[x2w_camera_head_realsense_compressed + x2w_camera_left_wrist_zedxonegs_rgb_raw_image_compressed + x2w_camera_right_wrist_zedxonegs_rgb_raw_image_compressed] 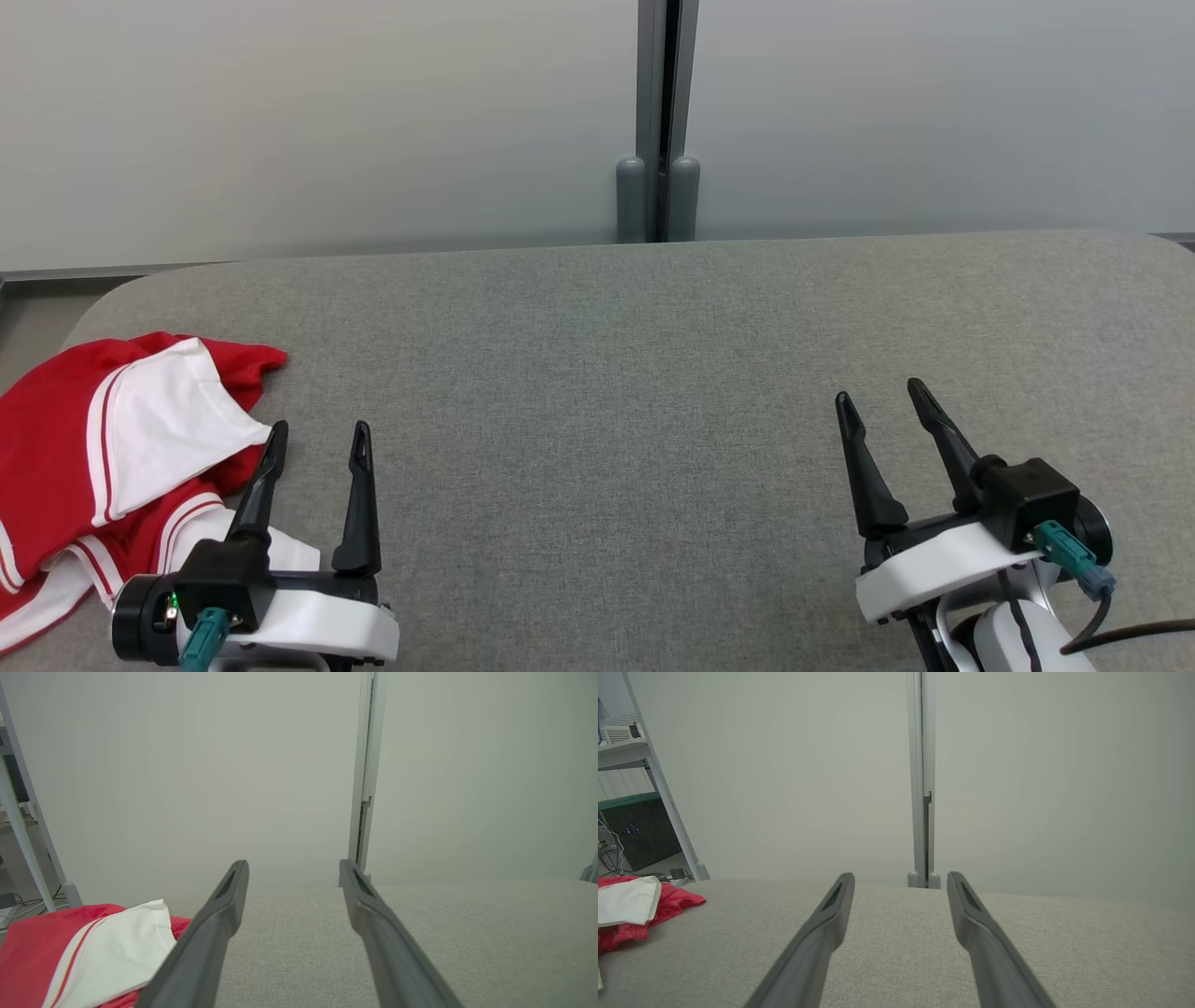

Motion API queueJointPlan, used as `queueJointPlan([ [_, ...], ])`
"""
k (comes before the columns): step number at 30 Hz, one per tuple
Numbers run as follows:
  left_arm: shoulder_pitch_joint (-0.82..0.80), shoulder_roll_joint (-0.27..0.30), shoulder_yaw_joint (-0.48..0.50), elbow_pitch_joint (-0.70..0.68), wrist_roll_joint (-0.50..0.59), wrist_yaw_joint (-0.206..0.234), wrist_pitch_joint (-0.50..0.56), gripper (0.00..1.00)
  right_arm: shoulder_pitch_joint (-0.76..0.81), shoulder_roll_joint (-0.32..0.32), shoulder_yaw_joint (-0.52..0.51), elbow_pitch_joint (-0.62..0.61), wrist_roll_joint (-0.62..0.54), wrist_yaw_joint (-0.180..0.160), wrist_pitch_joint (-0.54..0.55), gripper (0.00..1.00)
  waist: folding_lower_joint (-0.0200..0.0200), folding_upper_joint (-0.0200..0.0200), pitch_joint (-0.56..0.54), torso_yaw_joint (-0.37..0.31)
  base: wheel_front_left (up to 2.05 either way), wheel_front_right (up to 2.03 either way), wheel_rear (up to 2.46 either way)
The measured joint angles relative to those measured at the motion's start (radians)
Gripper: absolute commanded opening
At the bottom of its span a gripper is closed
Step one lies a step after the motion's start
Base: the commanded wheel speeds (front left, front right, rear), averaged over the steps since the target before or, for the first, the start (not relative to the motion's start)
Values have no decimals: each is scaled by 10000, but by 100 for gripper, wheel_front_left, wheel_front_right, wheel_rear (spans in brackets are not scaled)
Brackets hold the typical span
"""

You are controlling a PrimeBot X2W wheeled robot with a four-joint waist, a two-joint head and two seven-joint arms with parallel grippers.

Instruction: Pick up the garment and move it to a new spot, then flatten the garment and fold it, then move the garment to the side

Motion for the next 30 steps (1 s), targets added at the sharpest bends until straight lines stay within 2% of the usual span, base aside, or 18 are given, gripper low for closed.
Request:
queueJointPlan([
  [9,42,2,-71,35,267,15,-111,100,0,10,117,36,-318,0,-109,100,0,0,-69,-3,0,0,0],
  [30,49,4,-12,349,-167,84,-111,100,63,23,136,71,-171,0,-109,100,0,0,-85,86,0,0,0],
])
